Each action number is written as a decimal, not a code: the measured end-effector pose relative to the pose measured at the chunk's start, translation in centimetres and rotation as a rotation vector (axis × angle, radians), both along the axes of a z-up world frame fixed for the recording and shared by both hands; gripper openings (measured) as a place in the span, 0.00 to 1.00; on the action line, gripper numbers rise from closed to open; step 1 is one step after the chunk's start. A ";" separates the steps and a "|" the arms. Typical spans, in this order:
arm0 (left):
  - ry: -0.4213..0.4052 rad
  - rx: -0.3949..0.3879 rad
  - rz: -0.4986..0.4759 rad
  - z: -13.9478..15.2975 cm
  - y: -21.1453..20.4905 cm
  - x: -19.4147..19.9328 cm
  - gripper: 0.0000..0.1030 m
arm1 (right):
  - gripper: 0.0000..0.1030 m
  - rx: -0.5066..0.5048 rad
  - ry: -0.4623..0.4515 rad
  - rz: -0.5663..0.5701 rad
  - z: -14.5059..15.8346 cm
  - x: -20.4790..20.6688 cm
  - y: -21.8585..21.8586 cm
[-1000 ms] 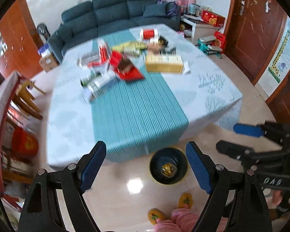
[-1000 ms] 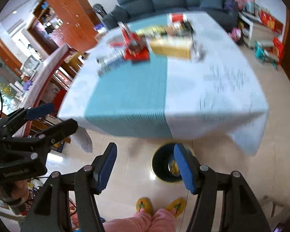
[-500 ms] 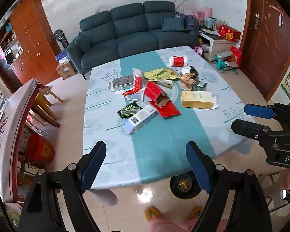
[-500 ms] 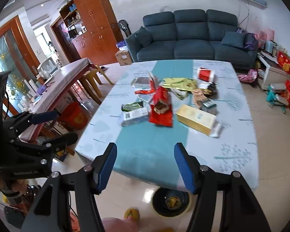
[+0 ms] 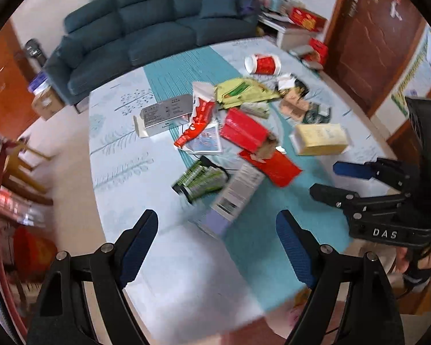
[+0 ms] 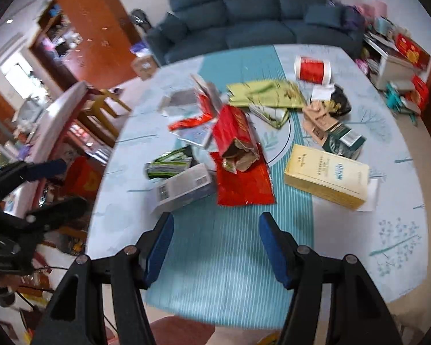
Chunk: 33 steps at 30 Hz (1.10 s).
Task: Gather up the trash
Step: 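Move both open grippers back toward the table, then grasp the green-black packet with the left gripper while the right grasps the red wrapper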
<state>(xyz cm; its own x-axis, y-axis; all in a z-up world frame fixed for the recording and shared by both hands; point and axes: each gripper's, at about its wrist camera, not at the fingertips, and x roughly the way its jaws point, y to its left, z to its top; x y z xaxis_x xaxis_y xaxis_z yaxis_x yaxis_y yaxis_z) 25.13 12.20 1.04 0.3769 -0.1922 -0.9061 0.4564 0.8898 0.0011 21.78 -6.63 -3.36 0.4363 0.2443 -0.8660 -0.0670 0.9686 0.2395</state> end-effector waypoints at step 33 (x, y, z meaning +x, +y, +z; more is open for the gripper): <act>0.286 0.126 -0.237 -14.3 -1.4 13.3 0.18 | 0.08 -0.076 0.111 -0.102 -6.9 5.2 1.8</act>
<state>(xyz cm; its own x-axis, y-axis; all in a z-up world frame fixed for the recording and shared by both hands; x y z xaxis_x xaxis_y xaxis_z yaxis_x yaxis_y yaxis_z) 38.39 10.82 -13.23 0.0643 -0.1245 -0.9901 0.6470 0.7606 -0.0536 27.00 -4.83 -10.25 0.3564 0.1354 -0.9245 0.0550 0.9847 0.1655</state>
